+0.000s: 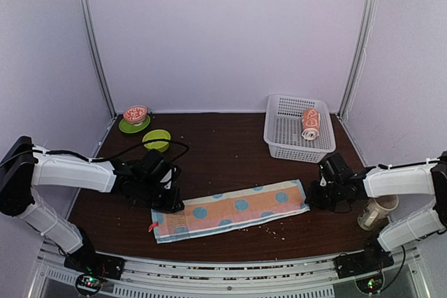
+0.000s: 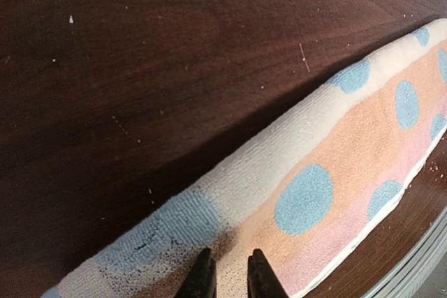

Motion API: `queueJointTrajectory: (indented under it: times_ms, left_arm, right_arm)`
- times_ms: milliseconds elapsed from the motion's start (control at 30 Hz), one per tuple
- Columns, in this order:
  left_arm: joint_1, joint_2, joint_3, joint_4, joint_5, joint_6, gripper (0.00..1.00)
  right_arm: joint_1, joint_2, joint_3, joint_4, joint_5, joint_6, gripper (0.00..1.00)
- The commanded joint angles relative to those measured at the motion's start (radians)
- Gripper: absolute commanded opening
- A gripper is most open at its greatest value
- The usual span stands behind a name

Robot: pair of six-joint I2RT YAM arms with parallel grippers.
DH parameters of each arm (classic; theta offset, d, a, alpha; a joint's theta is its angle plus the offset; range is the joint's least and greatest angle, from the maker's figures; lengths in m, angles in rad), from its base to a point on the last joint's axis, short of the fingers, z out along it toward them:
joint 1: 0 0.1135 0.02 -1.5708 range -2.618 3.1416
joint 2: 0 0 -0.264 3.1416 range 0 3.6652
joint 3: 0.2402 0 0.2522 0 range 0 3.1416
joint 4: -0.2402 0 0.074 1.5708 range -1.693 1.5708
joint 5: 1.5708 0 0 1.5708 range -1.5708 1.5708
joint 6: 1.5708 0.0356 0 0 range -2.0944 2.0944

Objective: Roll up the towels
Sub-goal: Pick up the towel from the center of the board.

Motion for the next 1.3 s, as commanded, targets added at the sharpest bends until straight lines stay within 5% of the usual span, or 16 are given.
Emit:
queueJointTrajectory:
  times_ms: [0, 433, 533, 700, 1267]
  left_arm:
    - [0.006, -0.024, -0.009, 0.022, -0.017, 0.013, 0.17]
    - [0.01, 0.025, 0.028, 0.041, -0.002, 0.027, 0.15]
    - [0.009, 0.04, 0.034, 0.059, 0.015, 0.027, 0.15]
    - [0.009, 0.044, 0.041, 0.079, 0.025, 0.025, 0.15]
    - [0.009, -0.01, 0.025, 0.123, 0.044, 0.035, 0.14]
  right_arm:
    - [0.001, 0.005, -0.051, -0.105, -0.03, -0.002, 0.0]
    - [-0.099, -0.187, 0.067, -0.337, 0.167, -0.103, 0.02]
    - [-0.098, -0.178, 0.096, -0.368, 0.116, -0.131, 0.36]
    - [-0.098, -0.183, 0.073, -0.4, 0.111, -0.086, 0.53]
    - [-0.071, -0.008, 0.072, -0.402, 0.09, 0.007, 0.47]
